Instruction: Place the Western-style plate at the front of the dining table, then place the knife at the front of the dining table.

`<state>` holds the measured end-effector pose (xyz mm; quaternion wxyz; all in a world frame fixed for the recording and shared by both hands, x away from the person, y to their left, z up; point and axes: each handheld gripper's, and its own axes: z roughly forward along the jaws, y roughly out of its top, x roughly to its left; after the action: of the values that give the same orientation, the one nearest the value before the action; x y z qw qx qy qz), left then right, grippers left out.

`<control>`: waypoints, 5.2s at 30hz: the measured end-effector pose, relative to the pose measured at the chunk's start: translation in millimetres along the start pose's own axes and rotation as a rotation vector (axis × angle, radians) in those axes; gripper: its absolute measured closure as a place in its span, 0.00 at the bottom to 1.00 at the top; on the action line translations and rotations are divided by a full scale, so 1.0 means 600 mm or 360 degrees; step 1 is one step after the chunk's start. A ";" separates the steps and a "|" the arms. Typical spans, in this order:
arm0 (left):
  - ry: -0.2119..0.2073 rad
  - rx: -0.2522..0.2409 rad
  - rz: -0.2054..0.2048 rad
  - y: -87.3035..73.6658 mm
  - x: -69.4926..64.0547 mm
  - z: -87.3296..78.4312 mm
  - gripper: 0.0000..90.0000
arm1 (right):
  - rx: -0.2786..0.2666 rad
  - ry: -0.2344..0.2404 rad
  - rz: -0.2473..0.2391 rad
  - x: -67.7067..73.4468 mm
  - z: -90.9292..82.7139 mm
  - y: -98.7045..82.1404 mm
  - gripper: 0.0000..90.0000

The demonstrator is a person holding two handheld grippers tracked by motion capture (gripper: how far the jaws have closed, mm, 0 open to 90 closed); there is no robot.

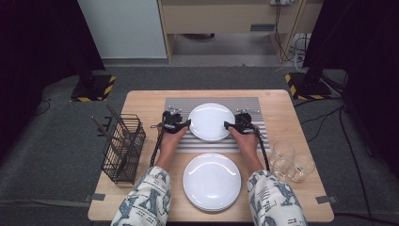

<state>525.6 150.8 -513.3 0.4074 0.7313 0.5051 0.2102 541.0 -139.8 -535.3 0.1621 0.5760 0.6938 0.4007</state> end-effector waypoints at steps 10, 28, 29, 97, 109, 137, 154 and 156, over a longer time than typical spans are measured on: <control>-0.0010 0.0033 -0.0007 -0.016 0.002 0.006 0.59 | -0.0011 -0.0012 -0.0020 0.006 0.002 0.000 0.49; -0.0082 -0.0025 0.0022 0.002 -0.041 -0.062 0.29 | -0.0152 -0.0013 -0.0177 0.044 -0.062 0.018 0.14; -0.0089 -0.0029 0.0026 0.003 -0.044 -0.068 0.28 | -0.0161 -0.0003 -0.0192 0.048 -0.068 0.017 0.12; -0.0215 -0.0197 0.0166 0.005 -0.069 -0.288 0.04 | -0.0173 0.0240 -0.0484 0.134 -0.203 -0.055 0.08; -0.0267 -0.0284 0.0185 0.021 -0.102 -0.322 0.04 | -0.0179 0.0238 -0.0478 0.133 -0.207 -0.053 0.08; -0.0165 -0.0389 0.0221 0.091 -0.084 -0.384 0.04 | -0.0167 0.0236 -0.0462 0.128 -0.207 -0.053 0.08; -0.0033 -0.0432 0.0151 0.108 -0.010 -0.430 0.04 | -0.0145 0.0232 -0.0464 0.126 -0.203 -0.057 0.08; -0.0022 -0.0432 0.0143 0.107 0.000 -0.435 0.04 | -0.0143 0.0232 -0.0466 0.126 -0.202 -0.058 0.08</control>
<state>374.5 240.7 -310.0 0.4963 0.6928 0.4359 0.2895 413.1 -114.7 -467.2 0.1935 0.4304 0.7616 0.4441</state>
